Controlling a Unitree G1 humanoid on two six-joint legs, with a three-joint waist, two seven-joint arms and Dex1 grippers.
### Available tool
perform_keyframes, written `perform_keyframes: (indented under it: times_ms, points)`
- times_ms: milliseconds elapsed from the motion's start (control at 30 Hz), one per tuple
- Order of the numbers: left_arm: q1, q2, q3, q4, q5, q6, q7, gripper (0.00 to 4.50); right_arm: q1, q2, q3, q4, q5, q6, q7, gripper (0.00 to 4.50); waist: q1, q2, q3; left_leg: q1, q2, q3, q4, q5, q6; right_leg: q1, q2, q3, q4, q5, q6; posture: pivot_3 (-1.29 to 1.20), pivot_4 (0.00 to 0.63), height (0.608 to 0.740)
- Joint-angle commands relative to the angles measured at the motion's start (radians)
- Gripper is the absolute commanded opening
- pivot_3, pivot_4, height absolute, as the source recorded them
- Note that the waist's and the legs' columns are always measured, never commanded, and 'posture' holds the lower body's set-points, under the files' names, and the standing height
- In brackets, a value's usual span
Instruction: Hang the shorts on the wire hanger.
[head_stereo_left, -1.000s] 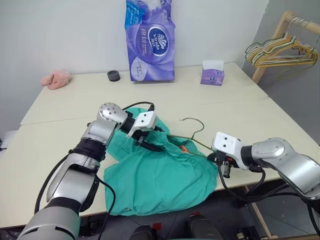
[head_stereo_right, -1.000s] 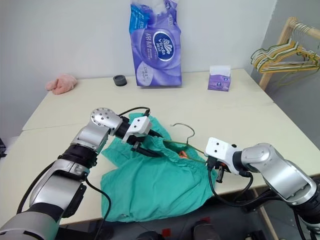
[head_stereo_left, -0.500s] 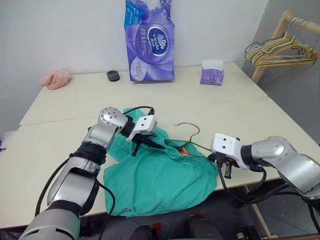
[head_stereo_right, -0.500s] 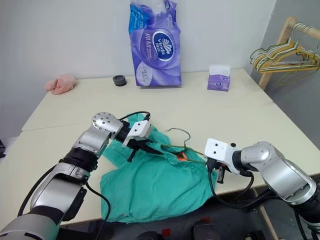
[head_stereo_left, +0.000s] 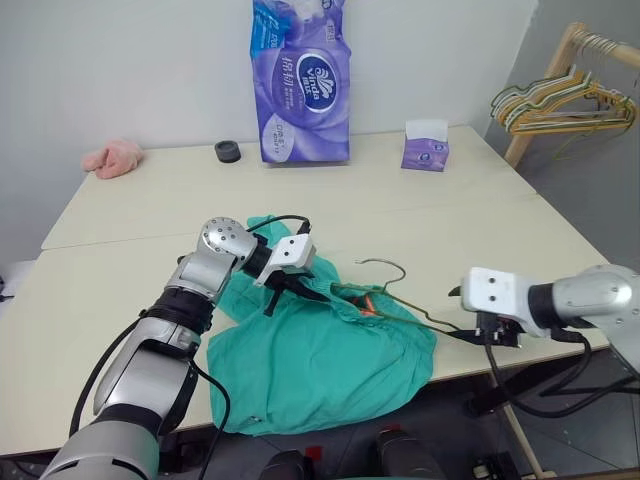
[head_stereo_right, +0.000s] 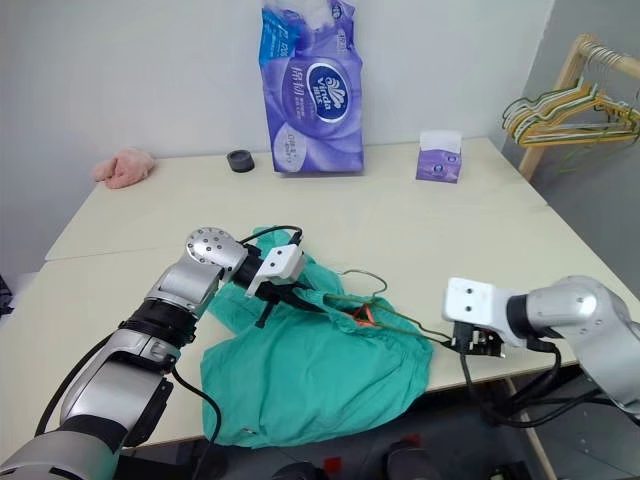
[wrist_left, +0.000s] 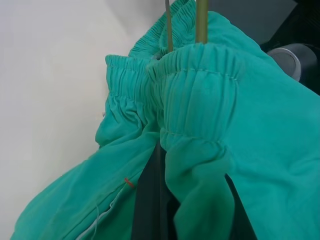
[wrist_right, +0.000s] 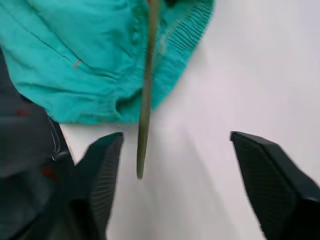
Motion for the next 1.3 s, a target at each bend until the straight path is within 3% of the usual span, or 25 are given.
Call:
perform_keyframes:
  times_ms: [33, 200, 300, 367, 433, 567, 800, 900, 1100, 1233, 1267, 1300]
  points:
    - [-0.008, -0.003, 0.047, -0.014, -0.029, 0.02, 0.03, 0.0, 0.143, 0.086, -0.244, 0.004, 0.004, 0.021, -0.096, 4.49, 0.002, -0.002, -0.001, 0.0, 0.0, 0.0, 0.0, 0.0, 0.0, 0.001, 0.0, 0.0, 0.0, 0.0, 0.0, -0.25, 0.046, 0.74]
    - [-0.021, -0.011, 0.124, 0.0, -0.086, 0.144, 0.094, 0.0, 0.356, 0.333, -0.442, -0.13, 0.111, 0.124, -0.198, 4.49, 0.004, -0.002, -0.002, 0.002, 0.0, -0.002, 0.0, 0.0, 0.0, 0.003, 0.0, -0.001, 0.001, 0.0, 0.0, -0.26, 0.052, 0.74]
    - [-0.017, 0.005, 0.144, -0.011, -0.099, 0.197, 0.092, 0.0, 0.403, 0.561, -0.379, -0.259, 0.242, 0.279, -0.326, 4.49, -0.003, -0.001, -0.003, 0.003, 0.001, -0.002, 0.0, 0.0, 0.0, 0.003, 0.001, -0.001, 0.002, 0.0, 0.0, -0.26, 0.054, 0.74]
    - [-0.014, 0.013, 0.143, -0.018, -0.094, 0.203, 0.083, 0.0, 0.38, 0.675, -0.309, -0.28, 0.29, 0.353, -0.406, 4.49, -0.004, -0.014, -0.007, 0.004, 0.002, -0.004, -0.002, 0.0, 0.0, 0.003, 0.003, -0.001, 0.001, 0.0, 0.0, -0.26, 0.054, 0.74]
    - [-0.015, 0.013, 0.141, -0.021, -0.094, 0.206, 0.082, 0.0, 0.345, 0.714, -0.264, -0.261, 0.296, 0.387, -0.464, 4.49, 0.001, -0.019, -0.01, 0.001, 0.006, -0.013, -0.002, 0.0, -0.002, 0.003, 0.006, -0.012, -0.002, -0.001, -0.002, -0.25, 0.051, 0.74]
    - [-0.024, 0.015, 0.142, -0.026, -0.095, 0.21, 0.085, 0.0, 0.317, 0.766, -0.2, -0.189, 0.283, 0.44, -0.542, 4.49, 0.007, -0.003, -0.011, -0.001, 0.001, -0.017, -0.001, -0.002, -0.007, 0.003, 0.001, -0.015, 0.0, -0.005, -0.006, -0.23, 0.046, 0.74]
    - [-0.011, 0.023, 0.144, -0.049, -0.095, 0.213, 0.09, 0.0, 0.342, 0.754, -0.147, -0.179, 0.352, 0.485, -0.526, 4.49, 0.005, -0.003, -0.011, -0.001, 0.0, -0.018, -0.001, -0.002, -0.006, 0.004, 0.001, -0.017, 0.001, -0.005, -0.005, -0.22, 0.043, 0.74]
    - [-0.003, 0.027, 0.146, -0.062, -0.097, 0.221, 0.094, 0.0, 0.314, 0.773, -0.135, -0.149, 0.356, 0.475, -0.549, 3.94, 0.005, -0.003, -0.011, -0.001, 0.0, -0.018, -0.001, -0.002, -0.006, 0.004, 0.001, -0.017, 0.001, -0.005, -0.005, -0.21, 0.042, 0.74]
    - [0.012, 0.044, 0.156, -0.074, -0.099, 0.228, 0.105, 0.0, 0.262, 0.782, -0.106, -0.09, 0.338, 0.454, -0.581, 1.76, 0.002, -0.002, -0.011, 0.002, 0.0, -0.017, 0.0, -0.002, -0.007, 0.005, 0.001, -0.016, 0.004, -0.005, -0.005, -0.2, 0.041, 0.74]
    - [0.025, 0.062, 0.181, -0.104, -0.121, 0.268, 0.121, 0.0, 0.24, 0.725, -0.106, -0.07, 0.288, 0.411, -0.599, 0.32, 0.002, -0.002, -0.011, 0.003, 0.0, -0.017, 0.001, -0.001, -0.007, 0.004, 0.001, -0.015, 0.008, -0.006, -0.005, -0.2, 0.039, 0.74]
    - [0.03, 0.068, 0.185, -0.115, -0.127, 0.282, 0.122, 0.0, 0.239, 0.702, -0.113, -0.063, 0.275, 0.401, -0.597, 0.03, 0.002, -0.002, -0.011, 0.003, 0.0, -0.017, 0.001, -0.001, -0.007, 0.004, 0.001, -0.015, 0.008, -0.006, -0.005, -0.2, 0.038, 0.74]
    - [0.035, 0.074, 0.187, -0.128, -0.133, 0.297, 0.12, 0.0, 0.238, 0.686, -0.128, -0.053, 0.27, 0.394, -0.598, 0.03, 0.002, -0.002, -0.011, 0.003, 0.0, -0.017, 0.001, -0.001, -0.008, 0.004, 0.001, -0.015, 0.008, -0.006, -0.005, -0.2, 0.038, 0.74]
